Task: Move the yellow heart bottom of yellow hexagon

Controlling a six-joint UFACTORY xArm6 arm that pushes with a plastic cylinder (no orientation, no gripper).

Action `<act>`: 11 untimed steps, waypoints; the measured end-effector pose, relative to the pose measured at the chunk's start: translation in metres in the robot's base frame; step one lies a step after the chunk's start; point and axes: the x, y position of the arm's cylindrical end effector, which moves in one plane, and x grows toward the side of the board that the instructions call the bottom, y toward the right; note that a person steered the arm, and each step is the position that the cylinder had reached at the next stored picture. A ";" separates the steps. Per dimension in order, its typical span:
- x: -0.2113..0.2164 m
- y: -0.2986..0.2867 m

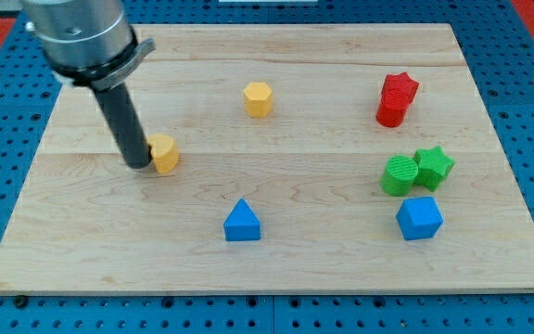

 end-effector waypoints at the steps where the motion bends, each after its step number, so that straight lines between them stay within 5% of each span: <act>1: -0.014 0.039; 6: -0.035 0.119; 7: 0.009 0.121; 11: 0.145 0.286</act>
